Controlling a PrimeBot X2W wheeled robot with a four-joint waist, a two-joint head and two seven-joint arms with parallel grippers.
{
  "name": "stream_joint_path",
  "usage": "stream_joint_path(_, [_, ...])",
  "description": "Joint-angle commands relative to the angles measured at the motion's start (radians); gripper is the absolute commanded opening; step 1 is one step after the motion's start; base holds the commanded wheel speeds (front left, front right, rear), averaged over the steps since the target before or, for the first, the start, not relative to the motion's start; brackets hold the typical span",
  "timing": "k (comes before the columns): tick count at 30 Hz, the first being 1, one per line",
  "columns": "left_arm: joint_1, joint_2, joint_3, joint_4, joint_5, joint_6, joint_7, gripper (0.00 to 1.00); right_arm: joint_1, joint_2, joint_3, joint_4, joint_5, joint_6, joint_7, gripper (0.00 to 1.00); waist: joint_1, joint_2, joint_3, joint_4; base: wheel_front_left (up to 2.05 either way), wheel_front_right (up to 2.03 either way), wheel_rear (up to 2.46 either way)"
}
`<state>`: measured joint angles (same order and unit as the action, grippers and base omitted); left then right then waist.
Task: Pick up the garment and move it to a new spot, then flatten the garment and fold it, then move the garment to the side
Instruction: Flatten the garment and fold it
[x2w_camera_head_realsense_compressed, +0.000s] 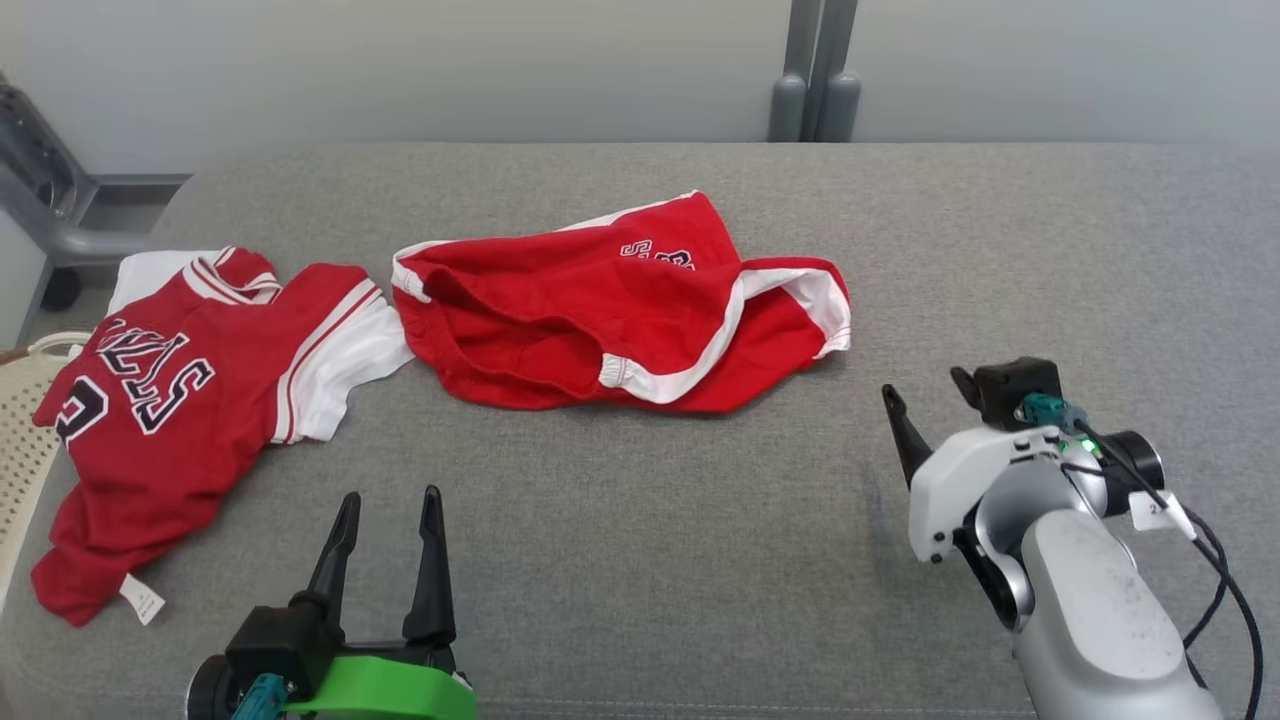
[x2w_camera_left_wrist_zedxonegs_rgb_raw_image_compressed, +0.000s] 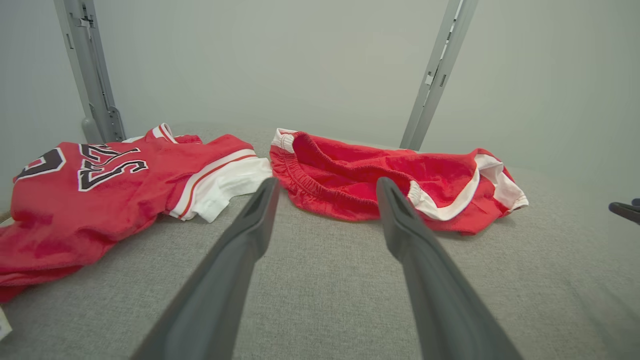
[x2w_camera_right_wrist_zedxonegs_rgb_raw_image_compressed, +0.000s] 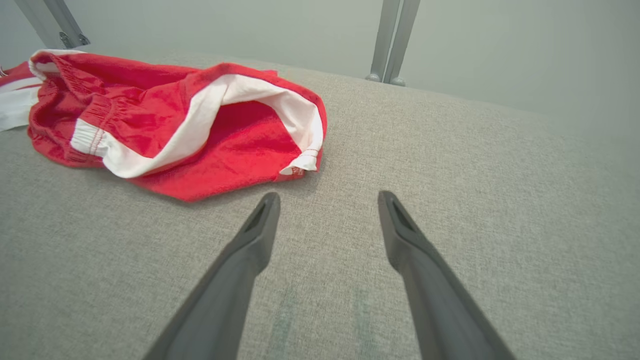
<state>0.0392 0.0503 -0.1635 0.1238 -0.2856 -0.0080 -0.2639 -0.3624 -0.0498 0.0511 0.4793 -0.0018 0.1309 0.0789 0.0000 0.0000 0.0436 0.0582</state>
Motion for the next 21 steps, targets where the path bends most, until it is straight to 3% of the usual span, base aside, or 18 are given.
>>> stream_joint_path(1, [-0.021,0.002,-0.008,-0.010,0.006,0.001,0.000,1.00,-0.038,-0.002,-0.008,0.026,-0.005,0.000,0.005,1.00,0.0000,0.0000,0.043,0.047,0.00,0.00,0.00])
stream_joint_path(11, [-0.078,0.001,-0.053,-0.021,0.006,0.007,0.000,1.00,-0.218,-0.001,-0.095,0.241,-0.100,0.000,-0.025,1.00,0.0000,0.0000,0.135,0.148,0.00,0.00,0.00])
stream_joint_path(20, [-0.091,0.001,-0.077,-0.011,-0.013,0.016,0.000,1.00,-0.292,-0.002,-0.165,0.354,-0.156,0.000,-0.045,1.00,0.0000,0.0000,0.159,0.180,0.00,0.00,0.00])
stream_joint_path(21, [-0.092,0.001,-0.078,-0.010,-0.015,0.017,0.000,1.00,-0.297,-0.002,-0.178,0.366,-0.162,0.000,-0.043,0.95,0.0000,0.0000,0.160,0.182,0.00,0.00,0.00])
